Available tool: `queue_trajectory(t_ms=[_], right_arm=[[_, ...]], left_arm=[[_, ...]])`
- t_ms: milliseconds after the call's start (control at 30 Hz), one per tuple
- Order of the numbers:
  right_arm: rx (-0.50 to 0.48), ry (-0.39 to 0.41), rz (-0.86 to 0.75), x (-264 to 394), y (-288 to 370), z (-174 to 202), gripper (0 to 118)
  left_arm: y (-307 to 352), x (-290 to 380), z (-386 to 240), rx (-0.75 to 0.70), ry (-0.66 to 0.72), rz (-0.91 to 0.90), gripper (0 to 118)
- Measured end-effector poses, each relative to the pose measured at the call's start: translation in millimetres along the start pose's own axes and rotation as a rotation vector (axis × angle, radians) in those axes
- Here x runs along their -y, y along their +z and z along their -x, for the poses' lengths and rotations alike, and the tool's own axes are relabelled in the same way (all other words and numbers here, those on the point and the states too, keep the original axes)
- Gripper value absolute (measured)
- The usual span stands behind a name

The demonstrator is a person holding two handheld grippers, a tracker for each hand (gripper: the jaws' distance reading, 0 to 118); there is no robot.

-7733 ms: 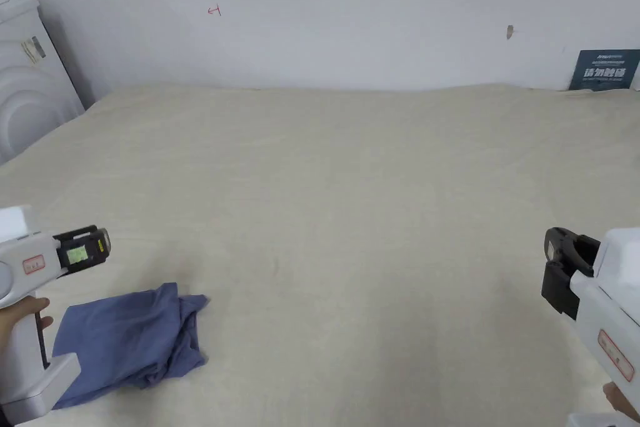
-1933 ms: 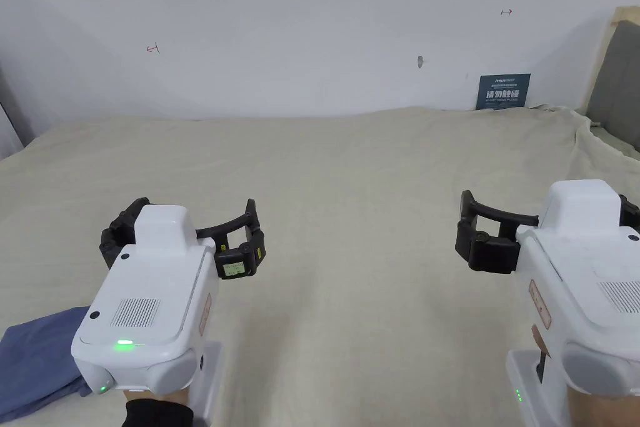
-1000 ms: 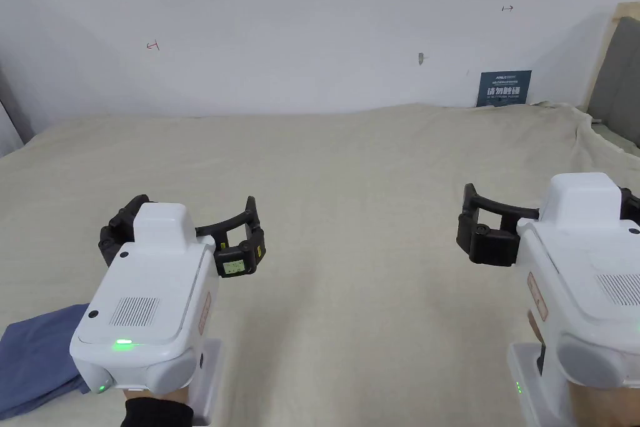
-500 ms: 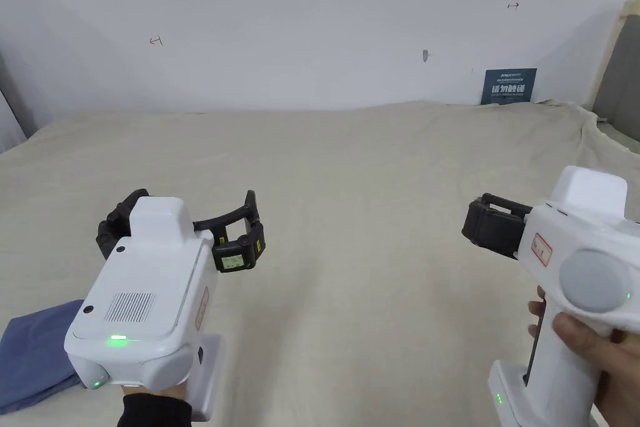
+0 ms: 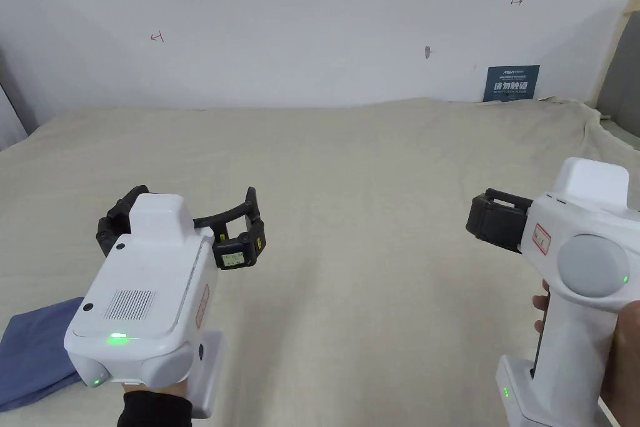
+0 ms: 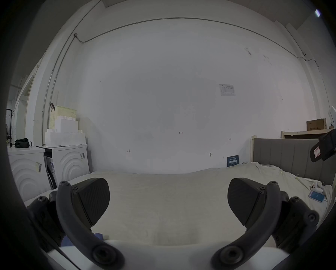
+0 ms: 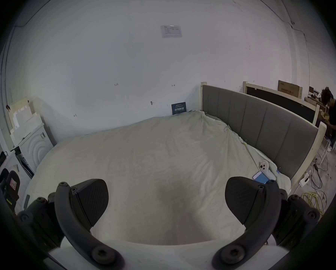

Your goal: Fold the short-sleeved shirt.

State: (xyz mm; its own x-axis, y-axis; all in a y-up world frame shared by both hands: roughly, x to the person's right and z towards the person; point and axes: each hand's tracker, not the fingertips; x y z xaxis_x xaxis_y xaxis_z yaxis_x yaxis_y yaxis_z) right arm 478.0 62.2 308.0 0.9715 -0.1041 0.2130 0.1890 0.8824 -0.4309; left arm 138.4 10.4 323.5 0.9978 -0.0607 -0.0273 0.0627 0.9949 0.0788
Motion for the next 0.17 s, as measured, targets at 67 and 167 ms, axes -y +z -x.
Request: queue_trajectory(t_ms=[67,167], right_arm=[[-0.015,-0.007,0.011,0.9,-0.3,-0.7,117],[-0.002,0.000,-0.033,4.1,-1.7,-0.5,117]], left_arm=[[-0.4,0.3,0.0,0.001,-0.002,0.003,118],[0.3,0.3,-0.4,0.002,-0.004,0.001,118]])
